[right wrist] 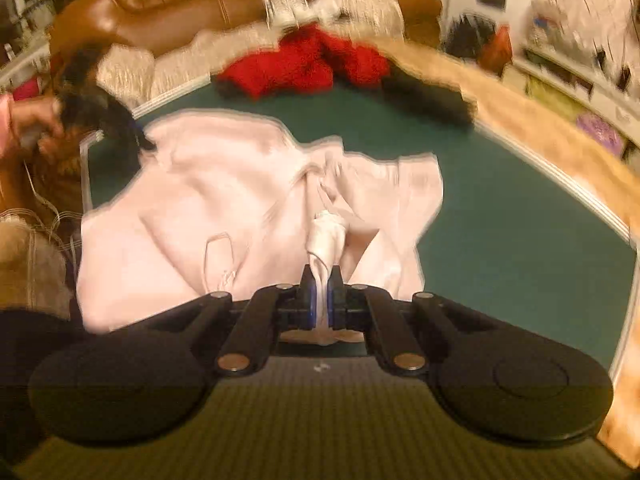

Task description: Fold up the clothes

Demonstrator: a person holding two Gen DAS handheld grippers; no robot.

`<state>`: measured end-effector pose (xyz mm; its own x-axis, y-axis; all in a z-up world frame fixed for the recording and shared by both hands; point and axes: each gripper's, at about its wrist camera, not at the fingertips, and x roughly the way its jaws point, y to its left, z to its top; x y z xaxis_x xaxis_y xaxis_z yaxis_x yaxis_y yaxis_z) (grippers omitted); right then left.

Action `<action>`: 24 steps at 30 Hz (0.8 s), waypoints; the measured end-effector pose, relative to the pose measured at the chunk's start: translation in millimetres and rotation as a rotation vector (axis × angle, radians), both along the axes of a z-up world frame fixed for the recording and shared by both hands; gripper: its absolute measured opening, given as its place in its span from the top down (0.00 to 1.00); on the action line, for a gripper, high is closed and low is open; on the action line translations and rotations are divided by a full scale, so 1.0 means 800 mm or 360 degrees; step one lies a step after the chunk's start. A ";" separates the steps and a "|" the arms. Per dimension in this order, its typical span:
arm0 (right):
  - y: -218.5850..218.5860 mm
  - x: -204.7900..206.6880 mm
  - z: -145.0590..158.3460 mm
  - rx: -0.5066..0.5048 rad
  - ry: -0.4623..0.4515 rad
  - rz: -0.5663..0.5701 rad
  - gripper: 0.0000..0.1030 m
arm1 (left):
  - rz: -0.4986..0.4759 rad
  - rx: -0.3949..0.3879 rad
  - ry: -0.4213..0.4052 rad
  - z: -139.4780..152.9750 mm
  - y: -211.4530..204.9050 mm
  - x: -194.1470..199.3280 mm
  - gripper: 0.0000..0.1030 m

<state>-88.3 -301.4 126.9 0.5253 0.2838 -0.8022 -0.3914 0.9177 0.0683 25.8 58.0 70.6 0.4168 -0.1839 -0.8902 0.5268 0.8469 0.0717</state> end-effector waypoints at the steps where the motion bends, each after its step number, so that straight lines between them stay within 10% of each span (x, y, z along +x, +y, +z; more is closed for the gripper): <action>1: -0.004 -0.006 -0.009 -0.0006 0.0027 -0.0033 0.90 | -0.0047 0.0016 -0.0054 0.007 -0.010 0.000 0.50; 8: -0.016 -0.024 -0.029 -0.0110 -0.0036 -0.0074 0.54 | -0.0646 -0.0055 -0.0196 0.043 -0.130 0.025 0.14; 17: -0.039 -0.004 -0.035 -0.0201 0.0082 0.0273 0.45 | -0.1169 -0.0031 0.0026 -0.002 -0.239 0.096 0.21; 24: -0.061 0.019 -0.045 0.0033 0.0304 0.0419 0.47 | -0.1431 0.0071 0.0145 -0.019 -0.265 0.103 0.37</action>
